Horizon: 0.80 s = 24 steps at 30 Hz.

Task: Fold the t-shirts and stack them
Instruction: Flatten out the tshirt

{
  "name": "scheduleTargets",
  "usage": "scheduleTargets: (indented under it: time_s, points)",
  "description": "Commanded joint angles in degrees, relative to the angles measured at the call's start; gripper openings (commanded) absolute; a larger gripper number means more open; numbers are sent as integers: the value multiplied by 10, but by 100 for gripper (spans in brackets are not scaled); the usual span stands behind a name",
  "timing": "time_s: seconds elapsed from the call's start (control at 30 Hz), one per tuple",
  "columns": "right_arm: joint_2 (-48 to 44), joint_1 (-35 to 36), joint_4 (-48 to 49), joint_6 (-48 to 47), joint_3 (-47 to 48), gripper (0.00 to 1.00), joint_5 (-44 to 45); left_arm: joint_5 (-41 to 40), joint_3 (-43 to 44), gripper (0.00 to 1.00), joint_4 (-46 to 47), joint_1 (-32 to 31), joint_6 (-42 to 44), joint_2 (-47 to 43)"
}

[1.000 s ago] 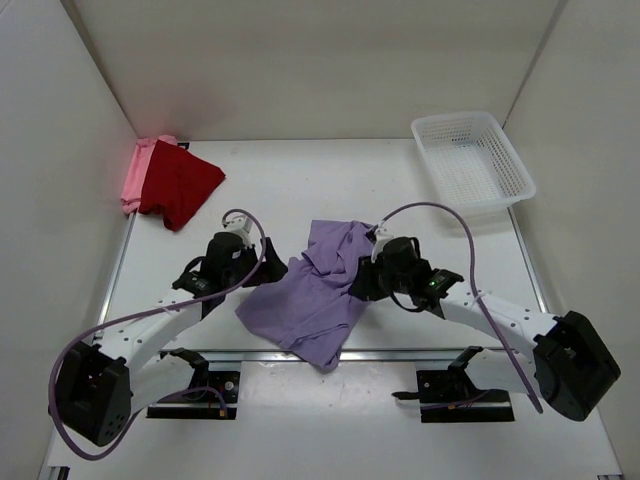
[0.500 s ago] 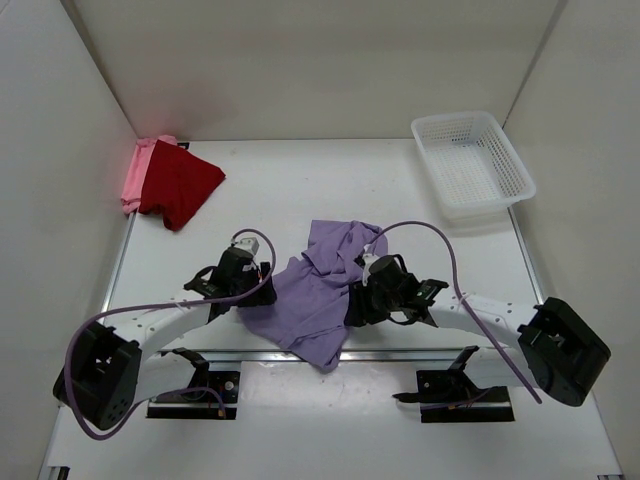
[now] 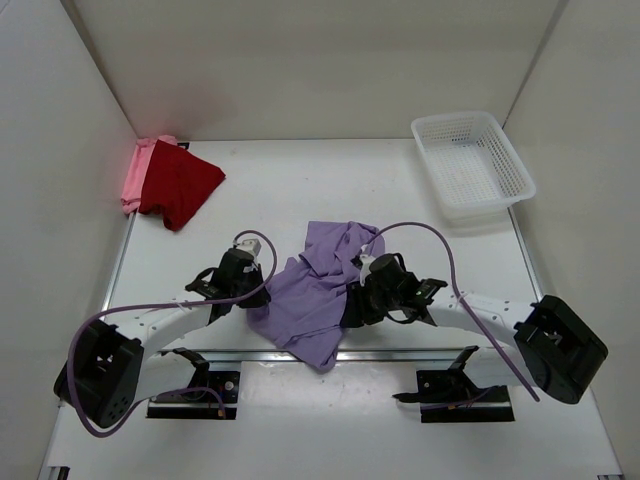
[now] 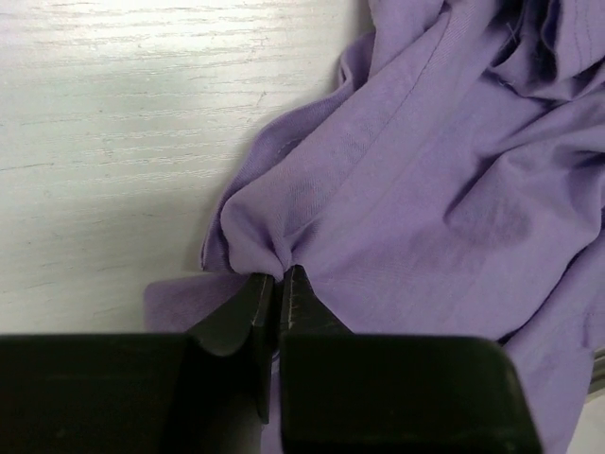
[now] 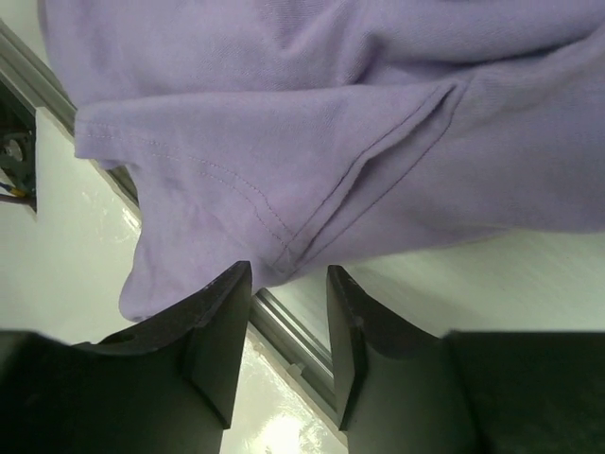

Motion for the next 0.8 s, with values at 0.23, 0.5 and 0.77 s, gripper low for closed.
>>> scheduleTargets:
  time_s: [0.23, 0.5, 0.77]
  points:
    - [45, -2, 33, -14, 27, 34, -43, 25, -1, 0, 24, -1, -14, -8]
    - [48, 1, 15, -23, 53, 31, -24, 28, 1, 0, 25, -3, -17, -7]
    - [51, -2, -1, -20, 59, 34, -6, 31, -1, 0, 30, -13, -20, -11]
